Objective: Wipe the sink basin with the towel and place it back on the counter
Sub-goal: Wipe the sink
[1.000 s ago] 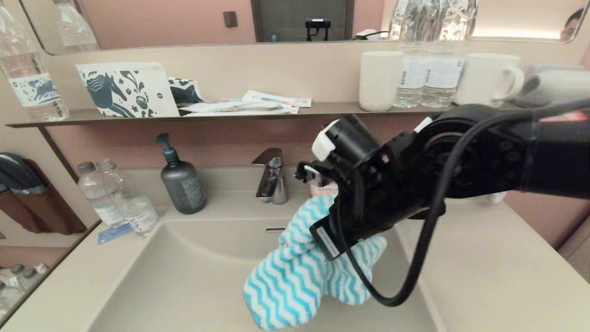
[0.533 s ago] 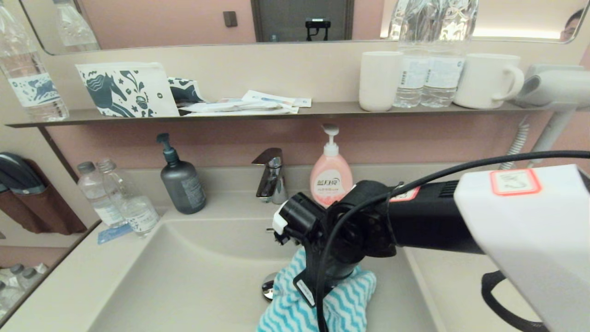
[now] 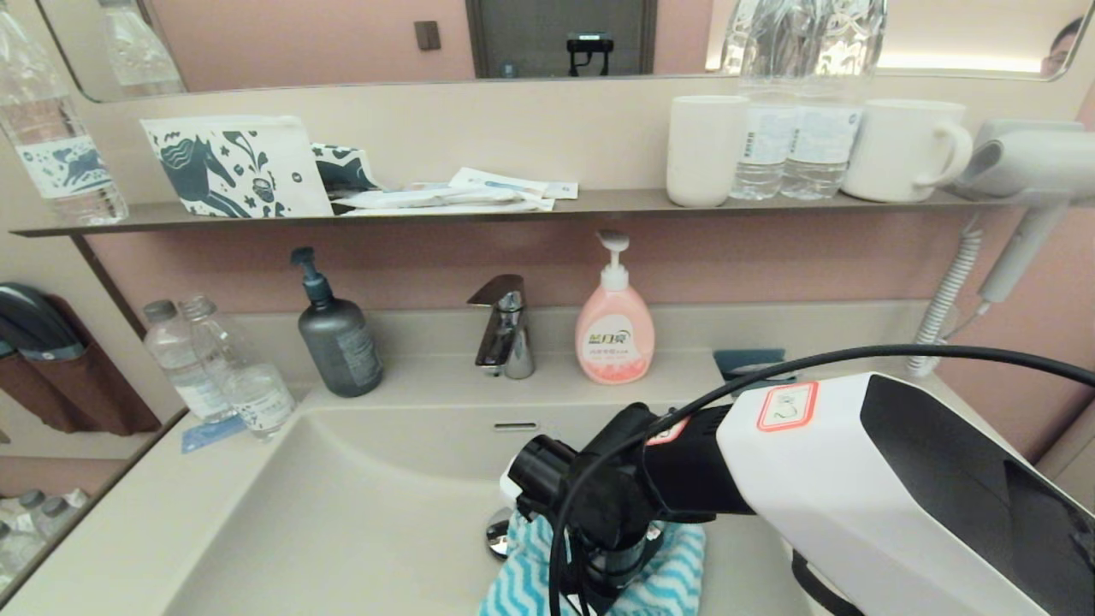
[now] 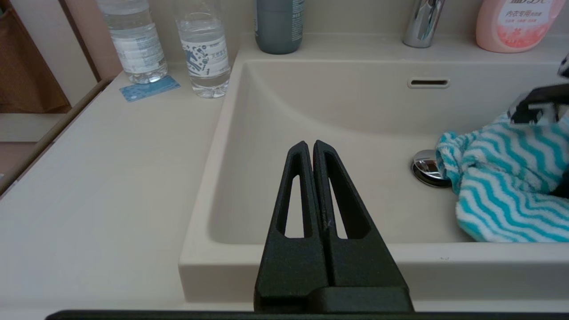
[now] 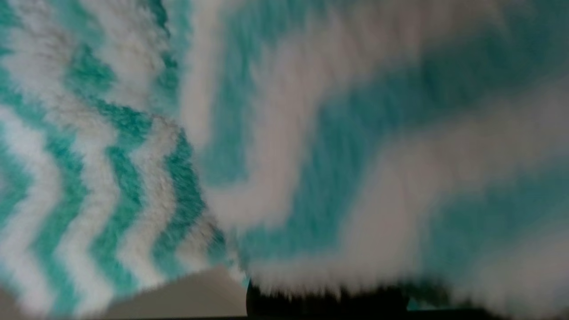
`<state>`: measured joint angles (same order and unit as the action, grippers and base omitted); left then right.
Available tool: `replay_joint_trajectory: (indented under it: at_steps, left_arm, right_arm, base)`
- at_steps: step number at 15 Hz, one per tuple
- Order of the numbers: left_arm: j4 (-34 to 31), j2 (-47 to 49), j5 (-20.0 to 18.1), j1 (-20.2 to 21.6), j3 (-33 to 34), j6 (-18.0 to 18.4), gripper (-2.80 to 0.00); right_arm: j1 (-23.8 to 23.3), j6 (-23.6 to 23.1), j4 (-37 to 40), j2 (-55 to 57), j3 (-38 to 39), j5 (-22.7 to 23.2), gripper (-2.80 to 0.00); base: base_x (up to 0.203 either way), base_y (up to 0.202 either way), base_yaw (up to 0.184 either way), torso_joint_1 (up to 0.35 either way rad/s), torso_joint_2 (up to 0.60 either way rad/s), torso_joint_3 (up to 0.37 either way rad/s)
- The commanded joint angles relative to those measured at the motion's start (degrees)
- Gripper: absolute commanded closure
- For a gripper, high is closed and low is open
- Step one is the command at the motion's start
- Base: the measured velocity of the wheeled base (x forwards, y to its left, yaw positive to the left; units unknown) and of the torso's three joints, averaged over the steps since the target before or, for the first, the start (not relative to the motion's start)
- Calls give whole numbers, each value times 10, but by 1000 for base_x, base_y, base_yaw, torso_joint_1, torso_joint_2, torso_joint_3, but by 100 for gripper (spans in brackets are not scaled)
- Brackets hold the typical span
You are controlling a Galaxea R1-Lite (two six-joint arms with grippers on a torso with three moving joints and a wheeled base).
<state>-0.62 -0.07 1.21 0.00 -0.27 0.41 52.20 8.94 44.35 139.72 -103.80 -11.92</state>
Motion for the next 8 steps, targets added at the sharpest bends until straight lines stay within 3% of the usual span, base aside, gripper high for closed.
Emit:
replay_joint_trajectory:
  at_steps: [1,3,8]
  left_arm:
    - [0,1,0,0,0,0,0]
    - [0,1,0,0,0,0,0]
    - [0,1,0,0,0,0,0]
  right_arm:
    - [2,16,3,15,14,-1,0]
    - [11,43,1,26,13,0,0]
    - [41,59,-21,46,8,1,0]
  base:
    - [0,0,0,0,0,0]
    - [0,0,0,0,0,0]
    - [0,0,0,0,0,0]
